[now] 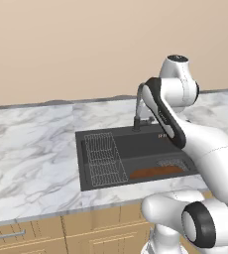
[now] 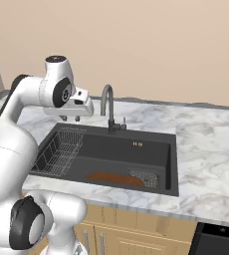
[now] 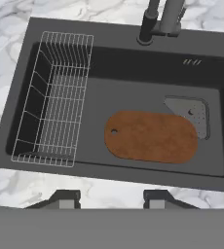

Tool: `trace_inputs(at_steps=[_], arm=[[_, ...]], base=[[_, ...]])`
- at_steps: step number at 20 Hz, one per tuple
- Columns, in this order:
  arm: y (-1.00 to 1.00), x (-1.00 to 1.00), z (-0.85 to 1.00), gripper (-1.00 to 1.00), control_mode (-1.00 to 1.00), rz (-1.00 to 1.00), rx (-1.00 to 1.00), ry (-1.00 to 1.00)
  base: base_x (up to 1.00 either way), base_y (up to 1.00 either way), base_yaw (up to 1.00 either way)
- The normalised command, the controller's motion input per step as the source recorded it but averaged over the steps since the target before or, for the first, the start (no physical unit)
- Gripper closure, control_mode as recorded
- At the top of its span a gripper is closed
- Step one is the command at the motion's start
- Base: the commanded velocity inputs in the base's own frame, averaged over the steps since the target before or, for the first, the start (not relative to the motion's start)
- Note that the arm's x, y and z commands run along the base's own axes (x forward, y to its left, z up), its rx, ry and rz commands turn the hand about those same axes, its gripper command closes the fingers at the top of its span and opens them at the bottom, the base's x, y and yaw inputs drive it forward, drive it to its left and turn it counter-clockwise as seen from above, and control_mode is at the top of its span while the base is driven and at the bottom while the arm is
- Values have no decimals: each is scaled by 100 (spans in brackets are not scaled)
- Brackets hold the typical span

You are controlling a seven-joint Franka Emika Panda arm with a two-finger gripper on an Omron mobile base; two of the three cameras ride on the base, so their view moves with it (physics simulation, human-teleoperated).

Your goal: Turn on the sink faucet with hot water and rinse the cutting board for ten seconds, then turn off the faucet. Push the cutting board to reach the water if necessary.

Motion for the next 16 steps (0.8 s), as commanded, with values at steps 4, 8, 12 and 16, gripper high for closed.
trace_inputs(at_steps=[4, 8, 12, 16], arm=[[0, -1, -9, -100, -100, 0, 0, -9], [0, -10, -20, -100, -100, 0, 0, -29], [-1, -17, -31, -100, -100, 1, 0, -42], [-17, -9, -33, -100, -100, 3, 0, -44]], base=[[0, 0, 0], [0, 0, 0], [0, 0, 0], [0, 0, 0]])
